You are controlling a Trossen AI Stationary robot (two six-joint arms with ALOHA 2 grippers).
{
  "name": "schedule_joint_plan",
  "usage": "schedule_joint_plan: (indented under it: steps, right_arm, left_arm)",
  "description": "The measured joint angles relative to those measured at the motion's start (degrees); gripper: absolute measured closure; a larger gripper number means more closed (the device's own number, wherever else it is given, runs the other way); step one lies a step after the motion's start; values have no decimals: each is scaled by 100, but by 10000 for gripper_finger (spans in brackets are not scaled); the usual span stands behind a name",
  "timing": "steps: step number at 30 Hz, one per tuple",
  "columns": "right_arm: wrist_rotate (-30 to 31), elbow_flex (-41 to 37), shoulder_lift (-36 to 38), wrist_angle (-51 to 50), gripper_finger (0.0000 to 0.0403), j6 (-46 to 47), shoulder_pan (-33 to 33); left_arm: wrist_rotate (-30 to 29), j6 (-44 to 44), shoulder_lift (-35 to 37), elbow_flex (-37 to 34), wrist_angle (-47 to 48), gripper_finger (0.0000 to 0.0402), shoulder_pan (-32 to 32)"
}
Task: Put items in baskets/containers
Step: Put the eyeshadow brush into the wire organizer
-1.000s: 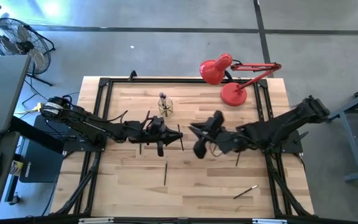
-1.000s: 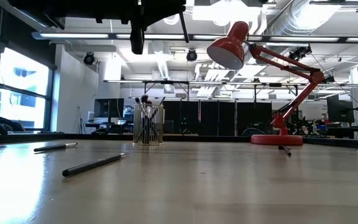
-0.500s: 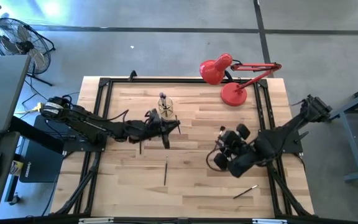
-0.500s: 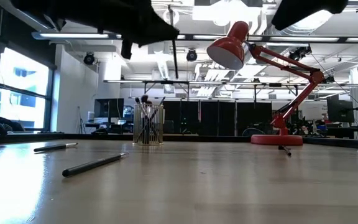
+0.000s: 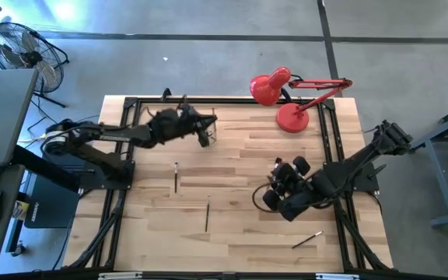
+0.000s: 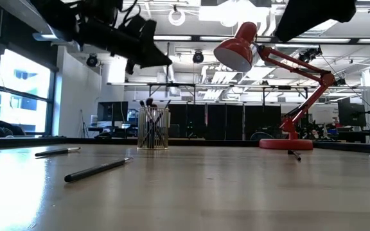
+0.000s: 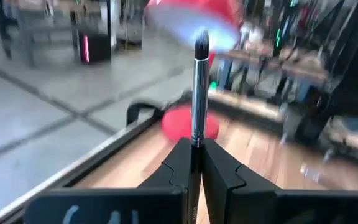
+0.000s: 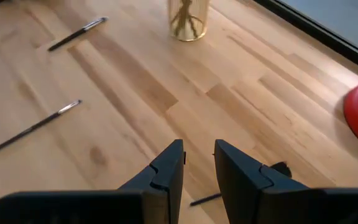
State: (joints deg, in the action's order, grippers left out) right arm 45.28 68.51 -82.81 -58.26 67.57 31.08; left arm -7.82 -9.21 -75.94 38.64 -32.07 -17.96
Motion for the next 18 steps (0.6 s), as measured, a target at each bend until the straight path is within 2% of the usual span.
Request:
schedule_joint_plan:
  steps: [7,12,18]
  right_arm:
    - [-4,0,112,84,316,-182,-877]
    - [-76,0,112,286,316,-486,-1462]
    - [-80,0,112,287,316,-497,-1880]
  left_arm:
    - [1327,514,143,-9,720,392,-858]
    - [1673,625,-358,-19,694,392,-1238]
    - [2371,746,-794,-10,369,392,-1647]
